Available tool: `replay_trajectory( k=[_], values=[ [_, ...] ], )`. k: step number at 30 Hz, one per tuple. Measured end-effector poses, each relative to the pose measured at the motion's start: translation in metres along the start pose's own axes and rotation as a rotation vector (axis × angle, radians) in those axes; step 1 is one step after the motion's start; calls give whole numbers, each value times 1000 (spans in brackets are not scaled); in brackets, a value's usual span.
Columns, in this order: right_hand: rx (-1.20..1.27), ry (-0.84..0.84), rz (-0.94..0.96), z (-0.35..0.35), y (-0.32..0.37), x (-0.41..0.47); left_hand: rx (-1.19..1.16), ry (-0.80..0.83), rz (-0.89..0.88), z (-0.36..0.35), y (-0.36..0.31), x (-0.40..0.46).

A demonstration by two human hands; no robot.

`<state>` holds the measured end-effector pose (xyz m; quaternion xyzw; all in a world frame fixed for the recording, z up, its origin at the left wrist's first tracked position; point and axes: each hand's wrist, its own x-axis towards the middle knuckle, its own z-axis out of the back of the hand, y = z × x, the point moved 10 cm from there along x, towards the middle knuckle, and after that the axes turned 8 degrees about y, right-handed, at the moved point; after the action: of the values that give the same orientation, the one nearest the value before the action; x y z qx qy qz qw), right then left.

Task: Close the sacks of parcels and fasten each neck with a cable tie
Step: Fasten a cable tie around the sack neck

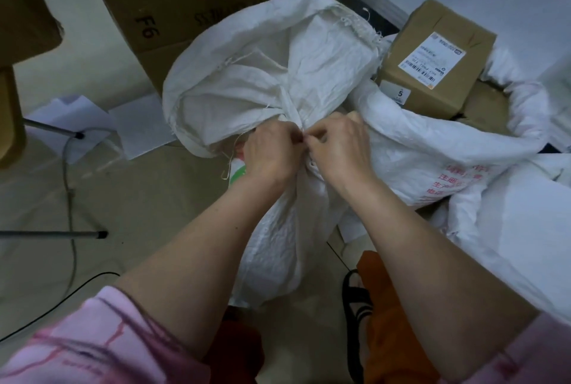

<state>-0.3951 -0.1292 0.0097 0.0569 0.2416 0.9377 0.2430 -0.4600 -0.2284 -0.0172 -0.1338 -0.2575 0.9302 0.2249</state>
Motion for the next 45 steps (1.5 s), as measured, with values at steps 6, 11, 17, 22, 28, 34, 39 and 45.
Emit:
replay_trajectory(
  k=[6,11,17,22,28,34,39,45],
  values=[
    [-67,119,-56,-21,-6,-2,103,-37,37,14,10,-3],
    [-33,165,-138,-34,-17,0,112,-67,38,26,17,-8],
    [-190,225,-114,-46,-14,1,-180,53,210,9,48,-11],
    [-78,208,-84,-34,-2,-3,-504,50,300,3,66,-15],
    [196,95,-104,-27,7,-12,-520,5,273,1,63,-18],
    [228,142,-187,-34,-6,-7,-496,-10,278,-1,58,-22],
    [325,133,-204,-36,-13,-4,-508,-13,260,-3,56,-21],
    [366,108,-218,-38,-16,-5,-493,9,271,-6,54,-20]
  ],
)
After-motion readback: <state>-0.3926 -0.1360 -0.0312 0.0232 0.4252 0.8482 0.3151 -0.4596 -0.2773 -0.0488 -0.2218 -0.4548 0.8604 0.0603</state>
